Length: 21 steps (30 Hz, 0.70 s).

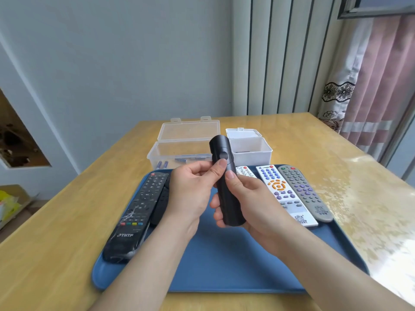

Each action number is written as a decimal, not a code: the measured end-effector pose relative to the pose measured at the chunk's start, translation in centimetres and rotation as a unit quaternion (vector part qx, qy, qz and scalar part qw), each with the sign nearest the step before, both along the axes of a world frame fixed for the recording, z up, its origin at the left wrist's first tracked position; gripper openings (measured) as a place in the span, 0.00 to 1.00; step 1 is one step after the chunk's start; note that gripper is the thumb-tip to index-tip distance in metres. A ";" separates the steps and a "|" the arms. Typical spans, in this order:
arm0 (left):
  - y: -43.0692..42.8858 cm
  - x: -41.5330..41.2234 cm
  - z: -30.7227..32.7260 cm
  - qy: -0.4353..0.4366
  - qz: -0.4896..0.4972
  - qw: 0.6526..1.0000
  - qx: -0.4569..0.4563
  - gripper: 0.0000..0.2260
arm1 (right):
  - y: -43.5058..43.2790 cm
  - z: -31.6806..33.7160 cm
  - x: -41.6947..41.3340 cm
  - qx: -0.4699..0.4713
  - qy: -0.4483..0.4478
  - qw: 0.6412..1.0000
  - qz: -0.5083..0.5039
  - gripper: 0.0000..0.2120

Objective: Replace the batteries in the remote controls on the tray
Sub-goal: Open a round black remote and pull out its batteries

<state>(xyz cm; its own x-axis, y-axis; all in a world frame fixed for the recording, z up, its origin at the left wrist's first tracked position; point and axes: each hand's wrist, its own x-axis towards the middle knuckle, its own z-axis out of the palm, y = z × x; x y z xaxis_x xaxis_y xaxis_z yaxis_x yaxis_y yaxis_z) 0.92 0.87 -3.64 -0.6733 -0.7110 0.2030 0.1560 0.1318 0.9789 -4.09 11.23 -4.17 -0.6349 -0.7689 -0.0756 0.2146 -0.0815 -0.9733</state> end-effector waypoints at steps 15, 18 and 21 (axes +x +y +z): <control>-0.7 0.0 -0.4 0.004 -0.064 0.997 0.051 0.11 | 0.4 0.2 -0.5 0.029 0.078 0.996 0.010 0.14; -0.5 0.0 -0.3 -0.003 -0.056 0.997 0.043 0.10 | 0.6 0.6 -0.6 0.022 0.029 0.999 0.013 0.20; -0.1 -0.2 -0.1 -0.014 -0.005 1.000 -0.027 0.16 | 0.7 0.5 -0.5 0.018 0.042 0.999 0.000 0.25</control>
